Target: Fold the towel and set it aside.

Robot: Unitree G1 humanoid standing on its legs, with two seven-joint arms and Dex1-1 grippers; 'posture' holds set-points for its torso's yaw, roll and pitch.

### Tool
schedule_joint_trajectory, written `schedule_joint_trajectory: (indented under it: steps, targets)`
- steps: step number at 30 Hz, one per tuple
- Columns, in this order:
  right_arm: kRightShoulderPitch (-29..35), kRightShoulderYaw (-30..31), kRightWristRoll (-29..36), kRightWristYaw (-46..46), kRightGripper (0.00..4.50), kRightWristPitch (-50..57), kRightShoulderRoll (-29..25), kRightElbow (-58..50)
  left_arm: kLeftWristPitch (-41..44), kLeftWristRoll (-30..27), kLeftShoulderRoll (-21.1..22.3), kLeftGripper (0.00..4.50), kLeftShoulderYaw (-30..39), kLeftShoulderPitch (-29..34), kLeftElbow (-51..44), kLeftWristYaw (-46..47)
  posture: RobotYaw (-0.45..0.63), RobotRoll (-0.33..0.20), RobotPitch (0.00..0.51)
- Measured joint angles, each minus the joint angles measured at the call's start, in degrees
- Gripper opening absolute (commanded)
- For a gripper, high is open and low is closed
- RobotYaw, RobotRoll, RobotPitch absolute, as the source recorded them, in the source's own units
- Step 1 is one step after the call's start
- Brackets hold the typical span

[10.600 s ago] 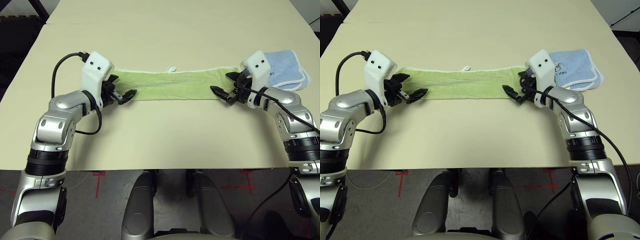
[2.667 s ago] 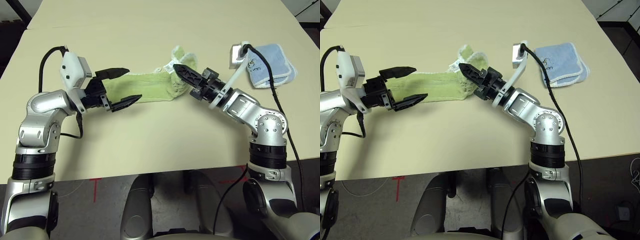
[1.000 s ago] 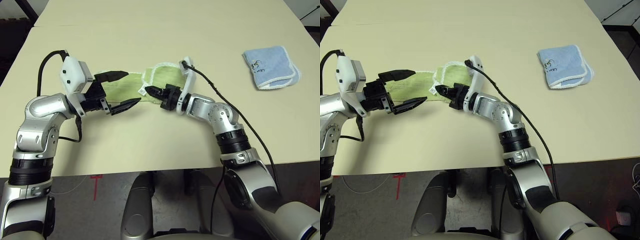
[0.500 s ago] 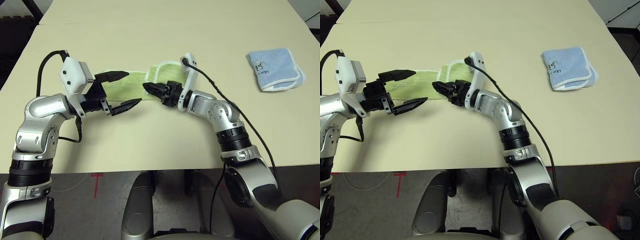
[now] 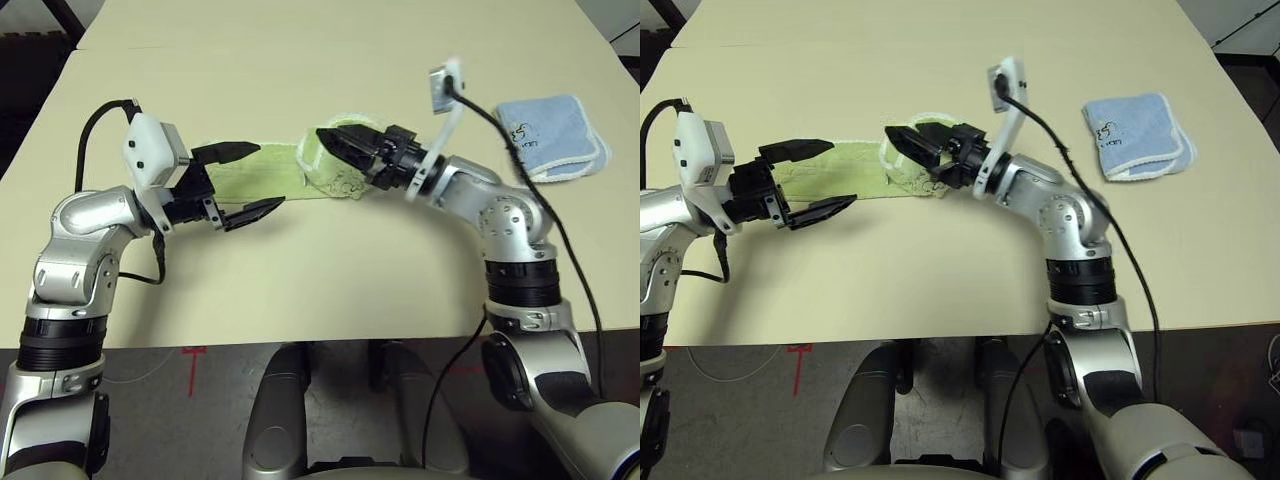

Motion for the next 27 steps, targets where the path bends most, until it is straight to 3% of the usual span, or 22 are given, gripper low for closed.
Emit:
schedule_joint_trajectory:
  steps: [6,17,27]
  targets:
    - [0.2,-0.6,-5.1,-5.7,4.48,-5.2,0.0,2.1,-0.2,0.0,0.0,4.5,-0.4,-0.4,0.1,0.0,0.04,0.0,0.305]
    - [-5.4,6.7,-16.6,-7.3,4.48,-15.5,6.0,18.7,-0.6,0.2,-0.1,4.5,-1.1,-1.3,1.7,0.0,0.08,0.0,0.302]
    - [-5.5,8.5,-20.0,-5.2,4.48,-16.6,5.9,21.1,-0.6,0.2,0.1,4.5,-1.0,-1.1,1.5,0.6,0.08,0.0,0.303]
